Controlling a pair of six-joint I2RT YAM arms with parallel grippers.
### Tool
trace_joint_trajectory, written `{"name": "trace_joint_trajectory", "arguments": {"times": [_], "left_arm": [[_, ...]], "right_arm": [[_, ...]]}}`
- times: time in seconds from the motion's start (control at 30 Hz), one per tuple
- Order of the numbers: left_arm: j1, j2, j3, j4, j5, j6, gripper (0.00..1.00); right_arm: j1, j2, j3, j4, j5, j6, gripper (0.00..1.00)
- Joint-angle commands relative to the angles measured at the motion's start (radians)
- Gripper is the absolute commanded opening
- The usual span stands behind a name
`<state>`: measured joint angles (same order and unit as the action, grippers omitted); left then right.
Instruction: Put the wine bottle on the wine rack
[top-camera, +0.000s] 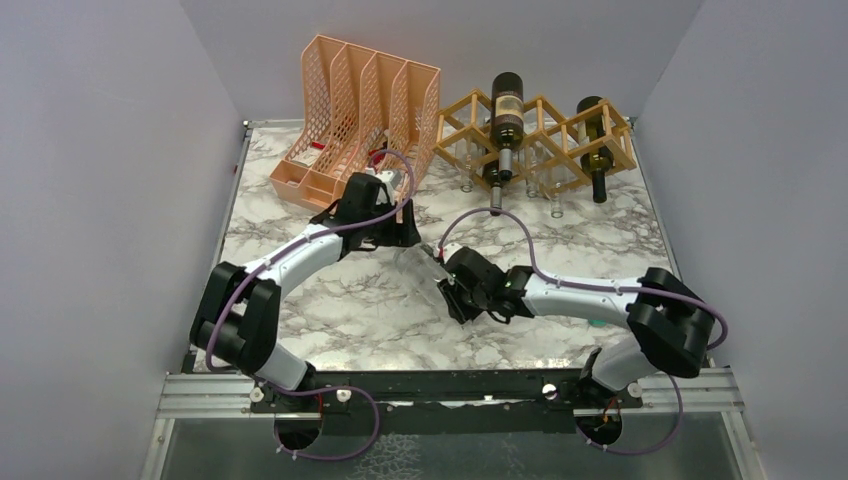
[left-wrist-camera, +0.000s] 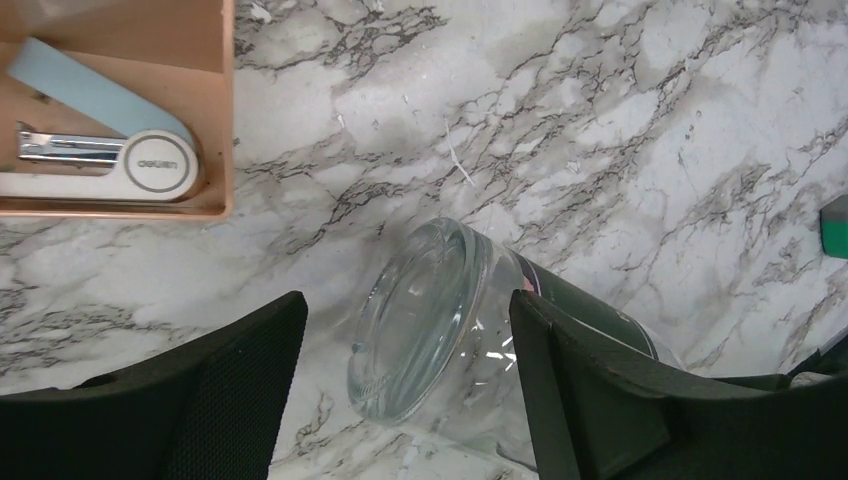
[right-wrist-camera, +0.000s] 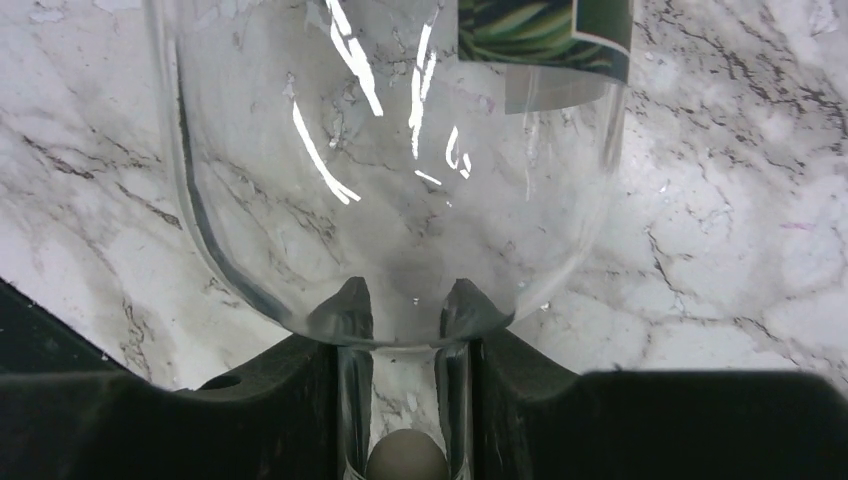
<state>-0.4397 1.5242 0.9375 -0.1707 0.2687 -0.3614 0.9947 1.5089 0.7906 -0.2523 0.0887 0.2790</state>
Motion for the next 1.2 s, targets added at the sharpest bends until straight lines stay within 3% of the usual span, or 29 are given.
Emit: {"name": "trace_joint_trajectory", "arguments": {"times": [0.0,0.67,0.87,1.17], "left_arm": [[0.008,-0.097,0.072,-0.062,-0.094,0.025,0.81],[0.024,-0.385,0.136,-0.099,-0.305,0.046,0.82],[0.026,-0.476,0.211,-0.115,-0.213,0.081,0.83],[0.026,-0.545,0.265,-0.143,-0.216,0.084,0.87]], "right_arm": [[-0.003,-0.099,0.042,0.016,0.022,-0.021,0.01],[-0.003,-0.378,0.091,0.036,0.089,-0.061,0.01],[-0.003,-0.398,0.27,-0.045,0.136,-0.114,0.01],[-0.018,-0.336,0.544,-0.08,0.339,-0.193,0.01]]}}
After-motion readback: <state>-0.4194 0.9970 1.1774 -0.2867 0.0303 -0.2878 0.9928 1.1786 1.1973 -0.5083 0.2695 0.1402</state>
